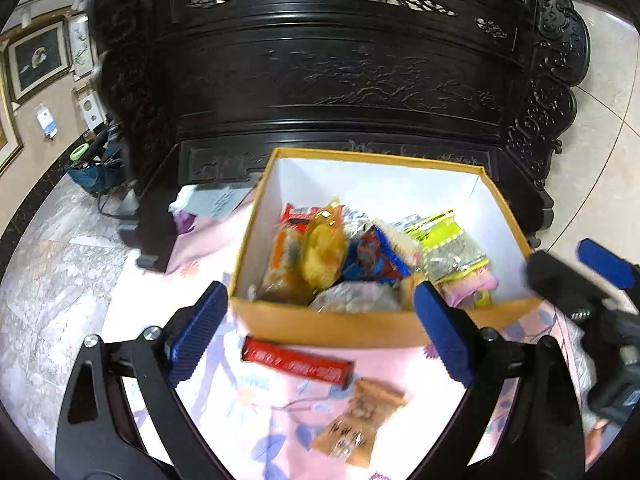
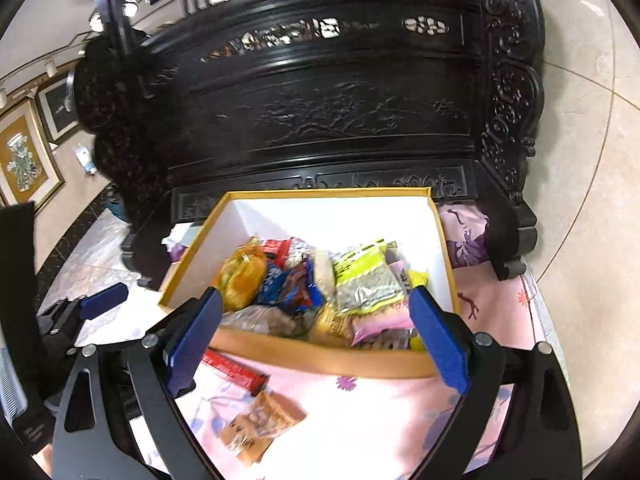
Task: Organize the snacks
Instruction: 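Carry both snacks over the yellow box and open both tools inside, then grasp the red candy bar with left tool while right tool grasps brown peanut bag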
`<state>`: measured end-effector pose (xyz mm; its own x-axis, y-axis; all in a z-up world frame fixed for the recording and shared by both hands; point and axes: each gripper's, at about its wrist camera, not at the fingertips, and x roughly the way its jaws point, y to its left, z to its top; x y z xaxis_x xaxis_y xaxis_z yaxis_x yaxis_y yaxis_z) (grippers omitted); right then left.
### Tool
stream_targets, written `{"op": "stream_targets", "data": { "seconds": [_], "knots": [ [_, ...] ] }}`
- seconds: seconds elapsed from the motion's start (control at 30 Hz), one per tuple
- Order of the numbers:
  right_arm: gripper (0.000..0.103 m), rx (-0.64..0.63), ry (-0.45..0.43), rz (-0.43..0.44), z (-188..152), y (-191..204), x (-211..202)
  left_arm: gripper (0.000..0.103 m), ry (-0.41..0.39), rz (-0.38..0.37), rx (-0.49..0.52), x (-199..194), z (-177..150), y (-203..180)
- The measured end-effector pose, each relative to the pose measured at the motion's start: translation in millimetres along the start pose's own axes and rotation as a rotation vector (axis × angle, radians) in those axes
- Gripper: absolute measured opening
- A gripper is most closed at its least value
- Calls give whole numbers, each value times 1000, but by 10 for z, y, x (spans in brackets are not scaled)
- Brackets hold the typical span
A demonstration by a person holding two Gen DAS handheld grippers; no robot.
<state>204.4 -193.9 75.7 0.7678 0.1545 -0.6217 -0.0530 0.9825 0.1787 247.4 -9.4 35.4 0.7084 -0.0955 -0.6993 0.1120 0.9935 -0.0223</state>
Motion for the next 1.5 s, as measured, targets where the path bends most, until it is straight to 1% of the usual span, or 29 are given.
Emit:
{"op": "stream_targets", "data": {
  "seconds": [0.07, 0.1, 0.13, 0.17, 0.2, 0.27, 0.3, 0.37, 0.4, 0.47, 0.57, 0.6, 0.7, 0.73, 0.77, 0.8, 0.87, 0.9, 0.97, 1.03, 1.07, 1.13, 1.17, 1.2, 1.27, 1.3, 1.33, 1.4, 1.5],
  "knots": [
    [97, 2, -46, 23, -156, 31, -245, 96, -3, 51, -8, -62, -190, 144],
    [102, -2, -61, 29, -232, 41, -321, 96, -4, 80, -12, -79, -302, 227],
    [102, -17, -73, 31, -354, 75, -386, 96, -5, 108, -26, -103, -430, 330],
    [102, -51, -56, 23, -533, 145, -387, 96, -9, 137, -55, -143, -613, 472],
    [102, -75, -25, 15, -654, 193, -337, 96, -19, 150, -83, -195, -784, 597],
    [102, -120, 110, 17, -1027, 357, -34, 96, -28, 178, -139, -307, -1141, 850],
    [102, -123, 162, 20, -1151, 409, 104, 96, -23, 193, -170, -358, -1329, 980],
    [102, -86, 278, 16, -1403, 493, 439, 96, -1, 202, -226, -427, -1613, 1186],
    [102, -32, 326, 14, -1510, 509, 606, 96, 14, 200, -247, -459, -1735, 1277],
    [102, 71, 365, -23, -1628, 520, 838, 96, 34, 196, -259, -533, -1895, 1398],
    [102, 147, 381, -80, -1670, 554, 1057, 96, 31, 212, -247, -679, -2021, 1520],
    [102, 158, 387, -115, -1671, 586, 1166, 96, 24, 215, -247, -732, -2041, 1546],
    [102, 91, 360, -227, -1654, 742, 1346, 96, 10, 205, -259, -843, -2060, 1596],
    [102, 65, 353, -248, -1657, 782, 1378, 96, 2, 199, -257, -877, -2040, 1590],
    [102, 38, 337, -247, -1667, 811, 1389, 96, -1, 197, -252, -893, -2041, 1586],
    [99, 6, 309, -223, -1684, 824, 1365, 96, -1, 193, -247, -899, -2037, 1583],
    [75, -55, 280, -171, -1682, 835, 1269, 96, -4, 186, -237, -897, -2028, 1539],
    [54, -56, 285, -154, -1675, 803, 1234, 96, -1, 181, -234, -881, -2018, 1518],
    [49, -56, 301, -110, -1673, 689, 1177, 96, 12, 158, -224, -812, -1976, 1434],
    [47, -49, 311, -86, -1690, 546, 1112, 96, 18, 117, -191, -742, -1898, 1303],
    [47, -43, 321, -57, -1721, 447, 1034, 96, 12, 91, -145, -683, -1813, 1189],
    [46, -47, 335, -33, -1785, 302, 893, 96, 17, 63, -55, -555, -1692, 1017],
    [46, -49, 340, -19, -1840, 190, 791, 96, 27, 35, 21, -424, -1594, 891],
    [46, -46, 340, -12, -1881, 45, 748, 96, 33, -2, 78, -322, -1525, 794],
    [46, -32, 329, 14, -1968, -140, 614, 96, 62, -114, 200, -26, -1371, 592],
    [46, -27, 324, 30, -2002, -172, 592, 96, 74, -161, 255, 119, -1307, 504],
    [46, -24, 320, 44, -2027, -205, 567, 96, 85, -189, 312, 260, -1253, 423],
    [46, -35, 322, 56, -2065, -236, 525, 96, 103, -208, 451, 574, -1165, 245],
    [46, -28, 332, 86, -2069, -254, 522, 96, 152, -256, 574, 838, -1090, 91]
  ]
}}
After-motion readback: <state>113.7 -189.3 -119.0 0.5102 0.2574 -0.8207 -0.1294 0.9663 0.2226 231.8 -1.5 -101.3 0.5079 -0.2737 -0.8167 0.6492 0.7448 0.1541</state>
